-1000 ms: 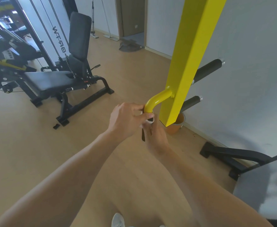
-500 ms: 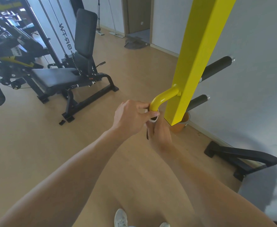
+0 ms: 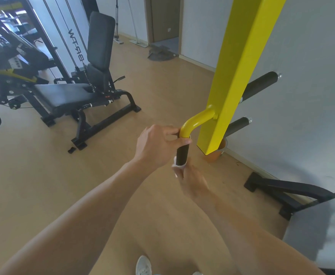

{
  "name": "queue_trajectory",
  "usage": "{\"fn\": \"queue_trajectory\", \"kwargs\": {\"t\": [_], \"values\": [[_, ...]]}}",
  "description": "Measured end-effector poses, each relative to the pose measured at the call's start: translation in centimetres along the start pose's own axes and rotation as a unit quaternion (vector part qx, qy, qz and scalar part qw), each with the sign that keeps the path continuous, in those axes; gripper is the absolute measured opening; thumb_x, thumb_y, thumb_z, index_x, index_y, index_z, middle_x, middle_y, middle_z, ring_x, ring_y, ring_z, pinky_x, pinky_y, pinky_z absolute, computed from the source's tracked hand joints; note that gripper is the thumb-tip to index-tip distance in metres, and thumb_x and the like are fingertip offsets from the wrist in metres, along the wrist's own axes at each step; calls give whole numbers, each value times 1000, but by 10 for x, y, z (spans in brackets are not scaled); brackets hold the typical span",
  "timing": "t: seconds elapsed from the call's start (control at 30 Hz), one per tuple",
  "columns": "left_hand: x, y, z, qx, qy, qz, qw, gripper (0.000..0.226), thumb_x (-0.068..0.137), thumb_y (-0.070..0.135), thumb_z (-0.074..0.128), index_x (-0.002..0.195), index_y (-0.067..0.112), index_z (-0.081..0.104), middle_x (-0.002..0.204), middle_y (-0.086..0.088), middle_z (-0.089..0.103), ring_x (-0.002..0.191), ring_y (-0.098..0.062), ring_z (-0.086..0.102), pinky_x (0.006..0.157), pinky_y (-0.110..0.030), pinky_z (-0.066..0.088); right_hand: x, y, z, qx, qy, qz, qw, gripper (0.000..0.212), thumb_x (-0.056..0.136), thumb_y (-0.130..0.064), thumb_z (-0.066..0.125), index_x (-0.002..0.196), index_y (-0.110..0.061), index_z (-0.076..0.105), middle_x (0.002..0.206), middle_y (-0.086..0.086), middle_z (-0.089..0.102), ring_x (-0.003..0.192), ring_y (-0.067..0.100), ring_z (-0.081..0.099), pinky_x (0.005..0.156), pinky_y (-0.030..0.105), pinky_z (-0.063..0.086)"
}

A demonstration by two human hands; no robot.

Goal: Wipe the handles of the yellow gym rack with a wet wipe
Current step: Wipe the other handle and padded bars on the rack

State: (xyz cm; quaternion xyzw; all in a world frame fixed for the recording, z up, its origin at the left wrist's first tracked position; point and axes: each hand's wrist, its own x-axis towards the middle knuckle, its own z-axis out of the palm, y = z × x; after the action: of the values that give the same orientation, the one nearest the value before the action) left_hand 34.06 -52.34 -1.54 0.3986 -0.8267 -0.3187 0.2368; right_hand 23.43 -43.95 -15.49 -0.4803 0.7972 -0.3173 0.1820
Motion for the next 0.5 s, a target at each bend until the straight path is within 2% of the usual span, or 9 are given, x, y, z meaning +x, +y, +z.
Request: {"fn": "queue_trajectory", "kwargs": {"t": [0.03,0.1,0.17,0.23,0.3,0.33,0.37,0.43,0.5], "values": [[1,-2,0,5,-3,4,1000,43,66,76,56,91,47,75,95,18,73,86,-13,65,77,-39,55,1,-1,-2,13,3,-9,1000,40,95,-56,42,112,-20,46,92,4,67,84,27,67,69,43,54],[2,-5,-1,12,-9,6,1000,38,68,76,58,90,49,74,103,11,72,94,-18,64,80,-38,53,7,-18,-18,79,69,-75,992,32,98,-45,43,112,-17,47,96,4,66,83,23,64,66,40,50],[2,-7,0,4,-14,14,1000,30,72,70,62,89,48,73,113,5,70,107,-20,63,85,-39,52,13,-43,-38,104,142,-141,974,35,100,-41,37,113,-11,50,102,4,61,82,21,60,62,37,44],[2,-7,2,-19,-17,40,999,23,77,61,68,92,45,75,125,7,67,123,-19,58,98,-43,48,14,-45,-37,103,149,-139,974,41,99,-44,37,114,-9,50,97,0,60,81,21,62,61,35,44],[2,-5,-1,-26,-20,57,998,24,81,53,72,103,44,76,142,10,58,141,-12,43,113,-41,36,8,-28,-20,58,96,-65,992,40,98,-46,44,118,-11,45,91,5,65,81,26,65,64,37,49],[2,-5,-2,-25,-24,54,998,26,82,51,73,107,43,76,147,11,54,144,-9,37,116,-39,32,5,-15,-8,15,52,-16,998,40,98,-46,46,121,-13,44,92,8,67,83,28,66,67,40,52],[2,-6,-3,-25,-28,50,998,28,81,52,73,108,43,76,148,12,52,145,-8,35,118,-41,30,1,0,3,-22,-2,29,999,38,98,-47,47,121,-17,46,95,8,68,85,30,66,71,42,54],[2,-8,-4,-35,-38,49,997,31,79,59,71,105,44,76,144,11,56,143,-12,41,115,-46,34,-8,18,15,-22,-93,106,990,24,97,-46,44,108,-28,55,96,4,69,85,29,65,77,42,55],[0,-10,-6,-53,-58,42,996,33,76,63,68,105,47,74,144,12,56,141,-10,43,113,-45,37,-15,24,26,23,-139,127,982,34,96,-50,38,101,-26,62,94,3,70,85,27,66,79,39,54]]}}
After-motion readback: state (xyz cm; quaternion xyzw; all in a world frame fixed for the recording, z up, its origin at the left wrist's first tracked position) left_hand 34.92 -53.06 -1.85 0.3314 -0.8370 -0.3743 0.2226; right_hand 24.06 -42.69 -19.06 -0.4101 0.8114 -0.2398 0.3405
